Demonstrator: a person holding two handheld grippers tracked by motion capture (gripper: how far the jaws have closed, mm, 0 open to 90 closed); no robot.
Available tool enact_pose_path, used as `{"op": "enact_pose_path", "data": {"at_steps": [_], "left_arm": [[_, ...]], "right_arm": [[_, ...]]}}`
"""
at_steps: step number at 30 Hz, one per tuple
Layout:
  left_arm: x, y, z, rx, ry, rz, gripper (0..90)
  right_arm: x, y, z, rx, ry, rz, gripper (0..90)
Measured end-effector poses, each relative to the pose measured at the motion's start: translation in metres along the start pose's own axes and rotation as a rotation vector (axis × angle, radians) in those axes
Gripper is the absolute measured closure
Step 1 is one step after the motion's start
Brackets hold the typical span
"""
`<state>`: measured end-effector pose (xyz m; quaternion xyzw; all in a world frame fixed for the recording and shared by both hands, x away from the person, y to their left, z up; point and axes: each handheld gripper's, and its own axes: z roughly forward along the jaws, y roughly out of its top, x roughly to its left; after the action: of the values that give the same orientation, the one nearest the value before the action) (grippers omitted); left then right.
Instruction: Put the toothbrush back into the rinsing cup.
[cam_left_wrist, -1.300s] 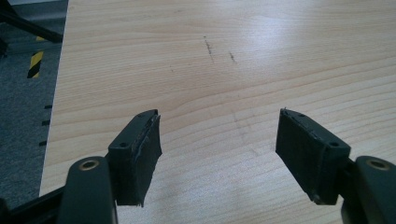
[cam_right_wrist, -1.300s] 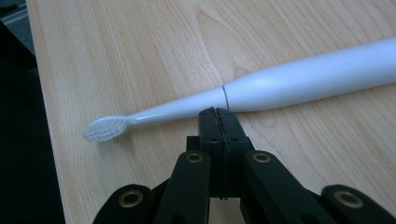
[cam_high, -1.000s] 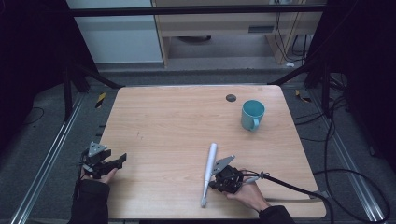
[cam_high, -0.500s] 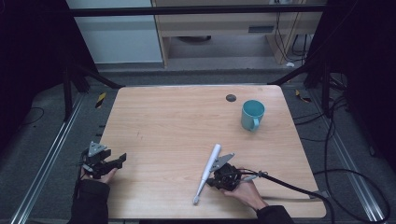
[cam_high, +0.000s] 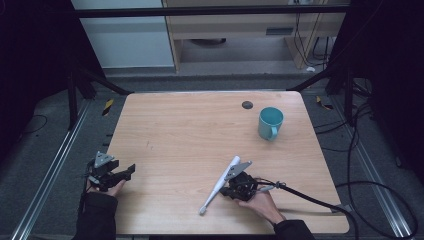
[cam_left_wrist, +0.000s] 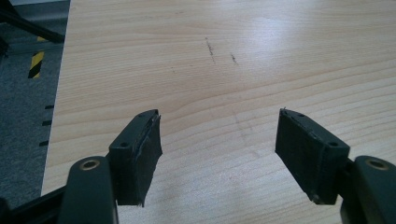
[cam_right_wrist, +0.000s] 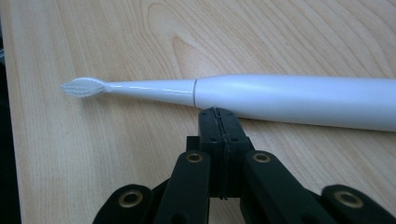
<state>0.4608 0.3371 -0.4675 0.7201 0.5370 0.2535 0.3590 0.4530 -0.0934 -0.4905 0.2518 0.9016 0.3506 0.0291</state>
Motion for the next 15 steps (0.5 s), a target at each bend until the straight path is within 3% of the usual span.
{"op": "enact_pose_path", "data": {"at_steps": [15], "left_arm": [[0.0004,0.0001,0.0002,0.000,0.003,-0.001,30.9]], "right_arm": [[-0.0054,0.0022,0.0030,-0.029,-0.006,0.028,90.0]]}}
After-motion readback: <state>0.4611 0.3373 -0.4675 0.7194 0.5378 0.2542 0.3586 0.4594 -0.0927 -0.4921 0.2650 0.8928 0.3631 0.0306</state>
